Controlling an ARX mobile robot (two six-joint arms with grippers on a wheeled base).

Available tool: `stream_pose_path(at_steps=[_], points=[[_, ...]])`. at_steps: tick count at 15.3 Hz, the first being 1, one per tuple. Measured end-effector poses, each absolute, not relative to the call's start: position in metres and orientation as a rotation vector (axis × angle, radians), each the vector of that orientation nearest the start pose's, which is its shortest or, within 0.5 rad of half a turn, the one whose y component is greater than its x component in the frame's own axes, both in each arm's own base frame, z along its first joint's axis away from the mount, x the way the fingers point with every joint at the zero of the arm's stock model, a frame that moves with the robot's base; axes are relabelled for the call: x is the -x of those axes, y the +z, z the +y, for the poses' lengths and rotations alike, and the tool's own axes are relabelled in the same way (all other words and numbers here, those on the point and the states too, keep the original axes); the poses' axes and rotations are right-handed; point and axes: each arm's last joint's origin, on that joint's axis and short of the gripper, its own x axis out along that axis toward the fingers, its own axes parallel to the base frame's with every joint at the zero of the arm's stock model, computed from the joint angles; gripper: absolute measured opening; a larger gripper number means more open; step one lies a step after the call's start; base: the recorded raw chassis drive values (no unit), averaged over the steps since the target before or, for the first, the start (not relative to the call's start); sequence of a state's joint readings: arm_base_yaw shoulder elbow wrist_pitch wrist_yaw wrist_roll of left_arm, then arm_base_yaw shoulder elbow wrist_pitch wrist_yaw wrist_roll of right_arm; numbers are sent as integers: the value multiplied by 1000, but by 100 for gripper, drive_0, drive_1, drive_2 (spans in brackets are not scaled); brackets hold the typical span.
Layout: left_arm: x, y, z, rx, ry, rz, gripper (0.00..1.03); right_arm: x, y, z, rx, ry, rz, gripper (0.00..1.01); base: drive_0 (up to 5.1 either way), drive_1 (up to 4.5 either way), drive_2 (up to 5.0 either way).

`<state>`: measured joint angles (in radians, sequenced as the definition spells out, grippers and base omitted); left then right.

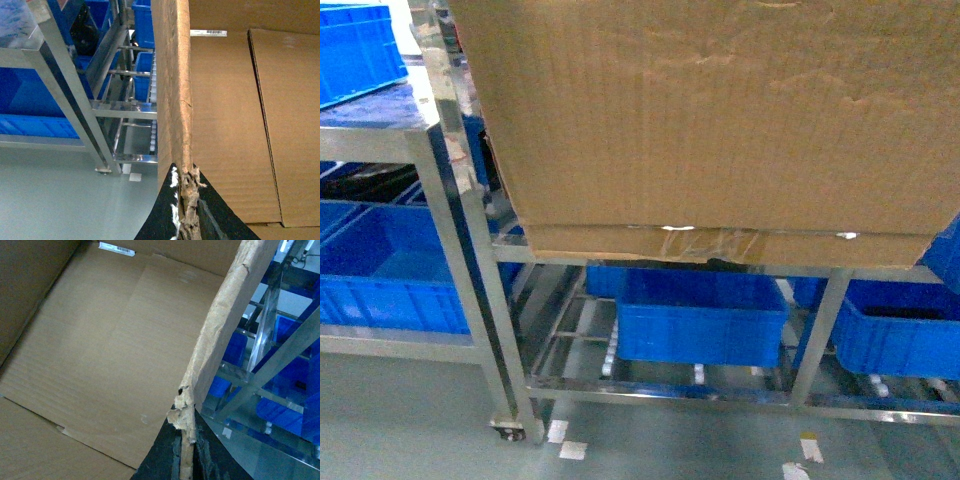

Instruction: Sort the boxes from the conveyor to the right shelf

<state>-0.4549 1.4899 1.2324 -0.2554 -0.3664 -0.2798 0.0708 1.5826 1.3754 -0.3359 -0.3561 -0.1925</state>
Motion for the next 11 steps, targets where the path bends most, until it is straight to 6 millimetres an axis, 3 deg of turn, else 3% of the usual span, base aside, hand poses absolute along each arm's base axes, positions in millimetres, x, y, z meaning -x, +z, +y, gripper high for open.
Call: stream_pose_path(at_steps=[11], points=[[-304, 316, -137, 69, -19, 478, 2, -355, 327, 35, 107, 466, 499, 2, -368, 472, -118]])
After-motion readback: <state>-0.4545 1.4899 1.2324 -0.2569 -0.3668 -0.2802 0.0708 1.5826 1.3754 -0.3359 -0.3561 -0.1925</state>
